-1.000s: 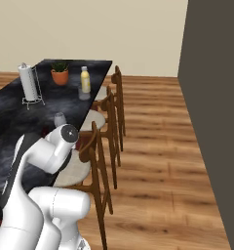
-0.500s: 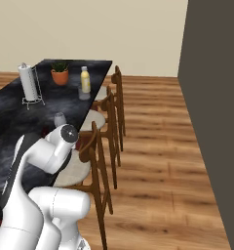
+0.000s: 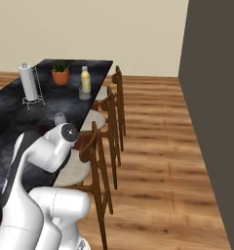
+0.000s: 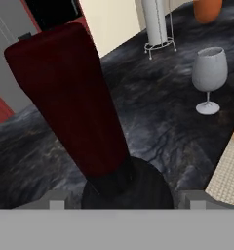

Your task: There is a wine glass and glass cup on the dining counter. Place the wine bottle next to the wine glass and the juice bottle next to the glass cup.

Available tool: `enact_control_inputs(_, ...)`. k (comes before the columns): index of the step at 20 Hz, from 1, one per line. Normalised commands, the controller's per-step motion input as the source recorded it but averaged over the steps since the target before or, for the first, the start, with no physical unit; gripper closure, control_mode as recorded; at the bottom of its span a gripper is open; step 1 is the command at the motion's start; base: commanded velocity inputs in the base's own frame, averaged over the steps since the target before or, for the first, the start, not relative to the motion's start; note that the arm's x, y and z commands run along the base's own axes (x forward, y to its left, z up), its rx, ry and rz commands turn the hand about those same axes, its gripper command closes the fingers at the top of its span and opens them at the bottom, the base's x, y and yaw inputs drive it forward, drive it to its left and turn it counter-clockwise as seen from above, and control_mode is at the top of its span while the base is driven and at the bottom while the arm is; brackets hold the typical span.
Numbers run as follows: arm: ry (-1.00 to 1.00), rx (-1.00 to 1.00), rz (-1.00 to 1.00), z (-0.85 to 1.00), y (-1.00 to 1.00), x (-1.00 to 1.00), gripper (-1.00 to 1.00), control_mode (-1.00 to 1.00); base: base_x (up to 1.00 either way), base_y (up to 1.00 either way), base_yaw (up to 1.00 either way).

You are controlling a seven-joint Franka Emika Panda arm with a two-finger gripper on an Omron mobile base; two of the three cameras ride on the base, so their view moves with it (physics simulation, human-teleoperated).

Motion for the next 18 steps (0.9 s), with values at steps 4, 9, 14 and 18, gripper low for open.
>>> enact_control_inputs(4, 0.0, 0.0, 0.07, 0.31, 0.25, 0.1, 1.0, -1.0, 0.0, 0.0, 0.0)
enact_control_inputs(9, 0.02, 0.0, 0.1, 0.11, 0.21, 0.36, 1.0, -1.0, 0.0, 0.0, 0.0)
enact_control_inputs(14, 0.04, 0.0, 0.02, 0.02, 0.17, 0.48, 1.0, -1.0, 0.0, 0.0, 0.0)
enact_control_inputs(18, 0.0, 0.0, 0.0, -0.03, 0.02, 0.55, 1.0, -1.0, 0.0, 0.0, 0.0)
